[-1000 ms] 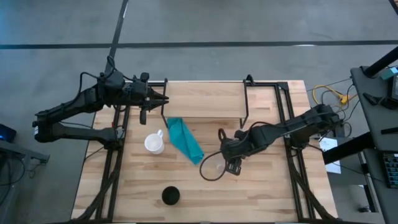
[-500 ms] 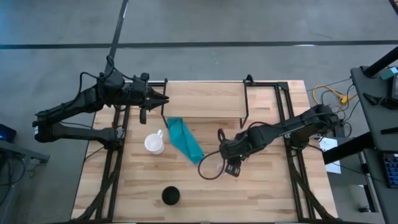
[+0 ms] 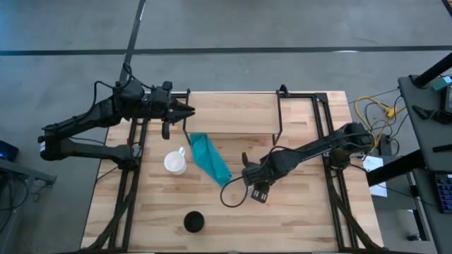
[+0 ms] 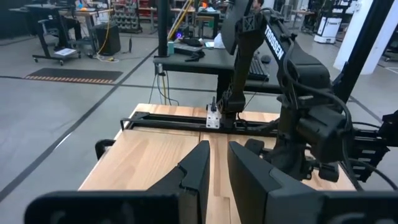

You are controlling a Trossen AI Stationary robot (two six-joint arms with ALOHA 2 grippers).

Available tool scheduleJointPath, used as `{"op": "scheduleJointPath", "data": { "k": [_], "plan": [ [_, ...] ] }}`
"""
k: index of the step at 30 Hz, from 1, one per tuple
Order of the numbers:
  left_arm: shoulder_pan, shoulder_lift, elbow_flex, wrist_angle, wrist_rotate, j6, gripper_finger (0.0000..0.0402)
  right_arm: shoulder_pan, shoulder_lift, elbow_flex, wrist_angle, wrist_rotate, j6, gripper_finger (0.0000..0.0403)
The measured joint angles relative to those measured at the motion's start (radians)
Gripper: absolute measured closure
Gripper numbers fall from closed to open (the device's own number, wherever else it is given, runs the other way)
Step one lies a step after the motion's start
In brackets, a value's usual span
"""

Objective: Stack small to large cups/mugs on shelf
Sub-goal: Put the transparent mug on the shelf

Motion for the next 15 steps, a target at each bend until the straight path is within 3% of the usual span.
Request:
{"op": "scheduleJointPath", "data": {
  "k": [15],
  "plan": [
    [0.0,-0.001,0.0,0.008,0.0,0.0,0.0358,-0.009,0.026,0.0,0.002,0.022,0.005,0.0275]
  ]
}}
